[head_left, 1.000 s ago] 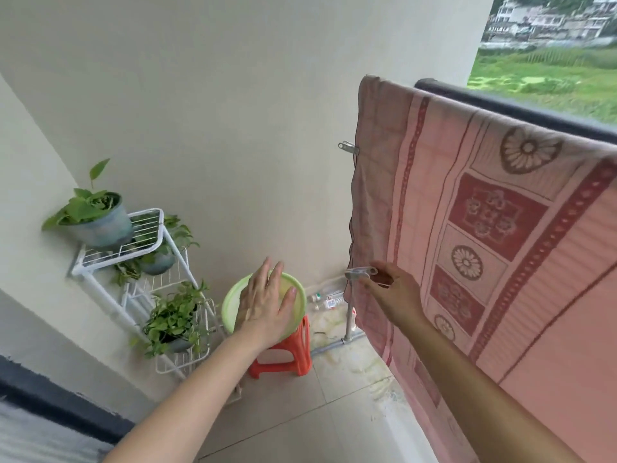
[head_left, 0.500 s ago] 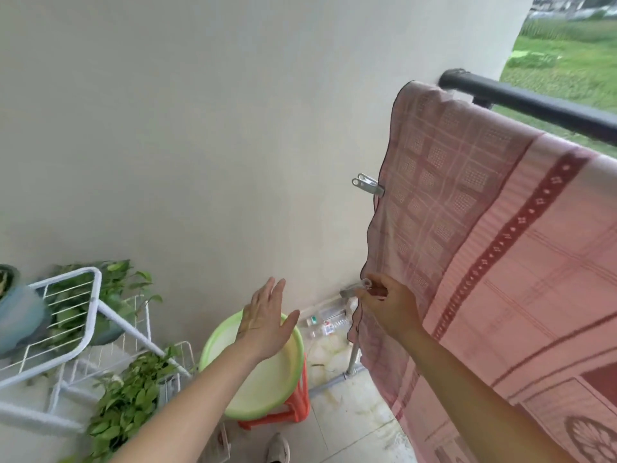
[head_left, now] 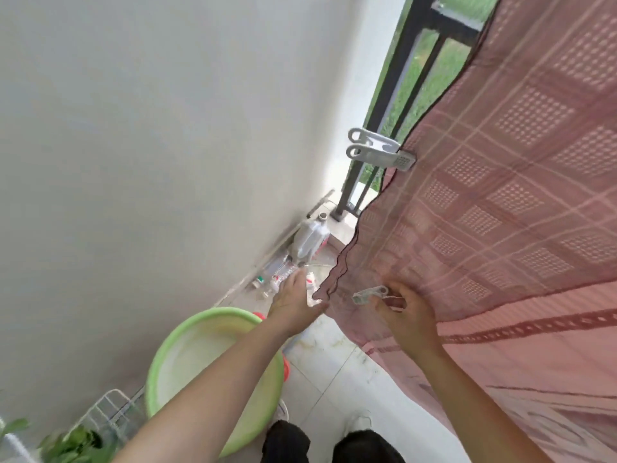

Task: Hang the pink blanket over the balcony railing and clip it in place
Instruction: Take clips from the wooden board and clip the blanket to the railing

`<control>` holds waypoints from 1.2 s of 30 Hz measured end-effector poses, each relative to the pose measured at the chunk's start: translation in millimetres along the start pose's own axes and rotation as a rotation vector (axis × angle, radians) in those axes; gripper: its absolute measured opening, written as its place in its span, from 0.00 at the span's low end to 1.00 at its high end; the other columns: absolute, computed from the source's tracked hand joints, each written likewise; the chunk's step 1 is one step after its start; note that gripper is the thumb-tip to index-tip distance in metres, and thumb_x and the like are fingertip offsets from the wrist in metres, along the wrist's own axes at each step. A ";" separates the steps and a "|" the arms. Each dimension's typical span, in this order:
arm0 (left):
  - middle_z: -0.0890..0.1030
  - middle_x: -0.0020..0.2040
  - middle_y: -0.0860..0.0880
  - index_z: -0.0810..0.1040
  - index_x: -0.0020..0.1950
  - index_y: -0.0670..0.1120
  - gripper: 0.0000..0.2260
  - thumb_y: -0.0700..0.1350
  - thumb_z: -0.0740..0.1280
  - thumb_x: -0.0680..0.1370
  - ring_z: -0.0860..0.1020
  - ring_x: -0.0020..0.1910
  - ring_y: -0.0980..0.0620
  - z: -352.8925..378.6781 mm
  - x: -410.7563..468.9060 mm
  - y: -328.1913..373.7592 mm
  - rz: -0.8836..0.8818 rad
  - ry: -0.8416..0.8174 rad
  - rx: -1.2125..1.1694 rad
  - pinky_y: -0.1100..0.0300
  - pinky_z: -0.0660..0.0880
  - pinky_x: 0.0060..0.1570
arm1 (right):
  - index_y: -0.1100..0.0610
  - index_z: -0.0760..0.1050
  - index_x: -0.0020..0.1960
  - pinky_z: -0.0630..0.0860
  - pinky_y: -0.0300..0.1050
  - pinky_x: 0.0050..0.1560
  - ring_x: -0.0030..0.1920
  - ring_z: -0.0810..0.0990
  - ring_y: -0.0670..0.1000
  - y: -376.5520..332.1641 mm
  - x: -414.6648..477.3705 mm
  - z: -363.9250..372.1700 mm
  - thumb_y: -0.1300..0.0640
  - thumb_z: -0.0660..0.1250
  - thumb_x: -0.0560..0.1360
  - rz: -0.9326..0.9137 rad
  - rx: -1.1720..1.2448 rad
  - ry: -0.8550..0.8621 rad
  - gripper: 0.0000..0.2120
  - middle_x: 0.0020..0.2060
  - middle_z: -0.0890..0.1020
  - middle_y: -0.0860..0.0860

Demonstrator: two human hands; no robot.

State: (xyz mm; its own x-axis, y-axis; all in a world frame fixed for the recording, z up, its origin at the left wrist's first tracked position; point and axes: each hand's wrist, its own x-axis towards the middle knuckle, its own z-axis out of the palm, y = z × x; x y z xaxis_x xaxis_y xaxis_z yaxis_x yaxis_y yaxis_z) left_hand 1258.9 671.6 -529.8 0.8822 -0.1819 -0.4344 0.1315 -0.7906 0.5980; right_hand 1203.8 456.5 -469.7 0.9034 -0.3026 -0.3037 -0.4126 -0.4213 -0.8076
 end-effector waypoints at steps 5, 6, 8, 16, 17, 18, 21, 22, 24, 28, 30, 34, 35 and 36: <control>0.53 0.79 0.50 0.49 0.79 0.51 0.49 0.61 0.74 0.68 0.54 0.77 0.48 29.3 60.4 1.2 0.014 -0.023 -0.130 0.46 0.59 0.73 | 0.45 0.77 0.57 0.74 0.27 0.42 0.44 0.80 0.33 27.1 2.5 16.5 0.55 0.74 0.73 0.045 -0.015 0.048 0.14 0.48 0.83 0.39; 0.51 0.79 0.51 0.48 0.79 0.52 0.50 0.62 0.75 0.67 0.52 0.77 0.49 35.1 68.5 2.7 0.028 -0.038 -0.149 0.46 0.58 0.73 | 0.45 0.77 0.57 0.74 0.25 0.41 0.44 0.80 0.33 31.6 2.0 17.9 0.55 0.74 0.73 0.059 -0.013 0.060 0.14 0.48 0.83 0.39; 0.51 0.79 0.51 0.49 0.79 0.54 0.48 0.62 0.75 0.68 0.51 0.78 0.50 44.3 81.7 6.7 0.096 -0.048 -0.192 0.49 0.57 0.73 | 0.46 0.78 0.58 0.74 0.25 0.41 0.44 0.81 0.34 38.9 1.7 20.5 0.54 0.74 0.74 0.085 -0.005 0.085 0.14 0.49 0.82 0.39; 0.75 0.28 0.66 0.75 0.47 0.63 0.03 0.53 0.67 0.77 0.73 0.31 0.60 47.9 89.1 -11.9 0.274 0.117 -0.394 0.71 0.62 0.30 | 0.41 0.78 0.57 0.74 0.27 0.45 0.47 0.80 0.33 29.3 3.6 25.4 0.51 0.74 0.74 0.100 -0.027 0.050 0.13 0.49 0.83 0.39; 0.75 0.28 0.65 0.76 0.47 0.62 0.03 0.53 0.66 0.78 0.73 0.30 0.58 46.5 89.4 -14.6 0.275 0.102 -0.403 0.67 0.64 0.31 | 0.41 0.78 0.57 0.74 0.25 0.45 0.47 0.80 0.33 21.9 3.9 25.3 0.51 0.73 0.75 0.084 -0.025 0.039 0.13 0.50 0.83 0.40; 0.75 0.27 0.62 0.78 0.48 0.60 0.03 0.52 0.66 0.78 0.73 0.30 0.57 44.5 90.0 -16.5 0.275 0.079 -0.419 0.62 0.65 0.31 | 0.39 0.78 0.56 0.73 0.24 0.46 0.46 0.80 0.32 13.3 4.1 24.5 0.52 0.73 0.75 0.061 -0.025 0.026 0.12 0.50 0.83 0.41; 0.74 0.27 0.56 0.84 0.49 0.54 0.07 0.49 0.65 0.79 0.72 0.29 0.56 36.1 98.5 -20.9 0.290 0.036 -0.418 0.59 0.70 0.32 | 0.40 0.79 0.58 0.73 0.24 0.47 0.47 0.81 0.33 -18.6 3.2 22.9 0.51 0.72 0.76 -0.009 -0.031 -0.034 0.13 0.51 0.83 0.43; 0.75 0.28 0.55 0.84 0.49 0.53 0.07 0.48 0.66 0.79 0.71 0.29 0.57 32.7 101.9 -21.3 0.301 0.021 -0.405 0.60 0.70 0.33 | 0.44 0.79 0.61 0.74 0.25 0.48 0.47 0.81 0.34 -30.1 2.1 22.1 0.51 0.72 0.75 -0.036 -0.032 -0.052 0.15 0.52 0.83 0.44; 0.75 0.30 0.54 0.85 0.46 0.50 0.07 0.46 0.67 0.79 0.71 0.32 0.57 28.2 108.2 -21.8 0.297 -0.020 -0.411 0.59 0.68 0.35 | 0.47 0.78 0.64 0.75 0.27 0.48 0.48 0.83 0.37 -55.2 -0.2 21.6 0.52 0.74 0.74 -0.093 -0.033 -0.081 0.18 0.51 0.84 0.44; 0.70 0.22 0.58 0.80 0.35 0.53 0.10 0.48 0.67 0.76 0.66 0.24 0.62 27.8 104.7 -16.2 0.237 -0.047 -0.535 0.65 0.64 0.27 | 0.48 0.80 0.60 0.79 0.32 0.50 0.47 0.84 0.41 -118.8 1.4 27.7 0.57 0.77 0.71 -0.305 -0.123 -0.172 0.18 0.47 0.85 0.45; 0.74 0.25 0.59 0.80 0.34 0.57 0.10 0.49 0.69 0.75 0.70 0.26 0.62 31.9 103.4 -16.2 0.187 -0.009 -0.553 0.67 0.67 0.30 | 0.54 0.80 0.61 0.80 0.33 0.50 0.48 0.84 0.41 -151.5 11.1 35.0 0.57 0.77 0.71 -0.405 -0.187 -0.205 0.19 0.51 0.84 0.48; 0.81 0.38 0.52 0.82 0.47 0.48 0.03 0.43 0.69 0.77 0.78 0.38 0.52 39.8 103.7 -19.8 0.151 0.027 -0.454 0.58 0.75 0.42 | 0.52 0.81 0.61 0.80 0.29 0.45 0.45 0.84 0.35 -196.5 46.2 54.1 0.52 0.77 0.71 -0.456 -0.402 -0.261 0.20 0.48 0.84 0.41; 0.83 0.40 0.51 0.83 0.48 0.47 0.04 0.43 0.68 0.77 0.79 0.40 0.50 40.8 103.3 -19.6 0.160 0.016 -0.422 0.56 0.76 0.44 | 0.51 0.81 0.61 0.80 0.30 0.46 0.45 0.84 0.35 -200.8 55.5 59.4 0.51 0.77 0.71 -0.438 -0.437 -0.274 0.20 0.48 0.84 0.41; 0.83 0.41 0.50 0.83 0.48 0.47 0.06 0.42 0.66 0.78 0.80 0.42 0.49 41.2 102.1 -18.6 0.175 -0.002 -0.405 0.54 0.77 0.45 | 0.51 0.81 0.61 0.79 0.29 0.46 0.44 0.84 0.36 -202.4 64.3 64.5 0.51 0.77 0.71 -0.419 -0.471 -0.280 0.19 0.48 0.85 0.42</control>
State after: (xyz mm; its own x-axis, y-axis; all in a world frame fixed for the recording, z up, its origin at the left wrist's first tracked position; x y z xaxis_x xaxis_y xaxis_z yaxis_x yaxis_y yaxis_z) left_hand 1327.9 643.7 -613.1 0.9062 -0.2938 -0.3041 0.1473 -0.4548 0.8783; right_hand 1352.9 577.5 -358.4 0.9677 0.1720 -0.1843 0.0281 -0.8002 -0.5990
